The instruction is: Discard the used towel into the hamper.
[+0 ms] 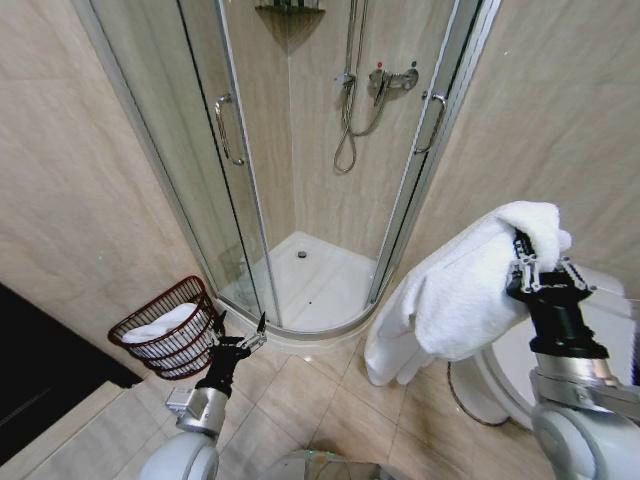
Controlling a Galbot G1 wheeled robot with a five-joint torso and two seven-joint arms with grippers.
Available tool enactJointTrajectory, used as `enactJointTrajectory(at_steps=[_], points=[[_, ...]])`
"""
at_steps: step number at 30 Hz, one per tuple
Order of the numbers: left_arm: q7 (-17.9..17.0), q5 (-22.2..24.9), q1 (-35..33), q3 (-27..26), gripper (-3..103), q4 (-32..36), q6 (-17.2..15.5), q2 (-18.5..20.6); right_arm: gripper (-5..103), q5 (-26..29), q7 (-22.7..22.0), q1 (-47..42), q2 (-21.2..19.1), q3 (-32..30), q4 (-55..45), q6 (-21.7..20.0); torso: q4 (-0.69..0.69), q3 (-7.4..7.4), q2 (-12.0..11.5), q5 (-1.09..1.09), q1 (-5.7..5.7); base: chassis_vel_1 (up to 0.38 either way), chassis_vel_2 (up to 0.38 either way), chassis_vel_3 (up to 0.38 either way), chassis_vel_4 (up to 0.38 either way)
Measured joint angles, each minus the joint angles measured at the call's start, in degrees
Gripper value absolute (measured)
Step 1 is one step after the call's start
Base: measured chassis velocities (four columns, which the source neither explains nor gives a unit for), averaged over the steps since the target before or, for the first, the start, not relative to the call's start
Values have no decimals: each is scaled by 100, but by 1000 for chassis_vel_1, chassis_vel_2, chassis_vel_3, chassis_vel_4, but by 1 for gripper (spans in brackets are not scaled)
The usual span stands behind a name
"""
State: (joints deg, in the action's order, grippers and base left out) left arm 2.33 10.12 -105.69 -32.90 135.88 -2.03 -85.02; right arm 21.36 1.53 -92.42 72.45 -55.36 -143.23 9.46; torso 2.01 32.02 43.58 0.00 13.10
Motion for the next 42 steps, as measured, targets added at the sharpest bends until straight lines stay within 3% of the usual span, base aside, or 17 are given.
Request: enactJointTrajectory(at_steps=[42], points=[[0,0,0,0,100,0,0,0,12,92,-12,-67,-9,-121,0,-23,0,617,1090,0,473,0,0,0,0]])
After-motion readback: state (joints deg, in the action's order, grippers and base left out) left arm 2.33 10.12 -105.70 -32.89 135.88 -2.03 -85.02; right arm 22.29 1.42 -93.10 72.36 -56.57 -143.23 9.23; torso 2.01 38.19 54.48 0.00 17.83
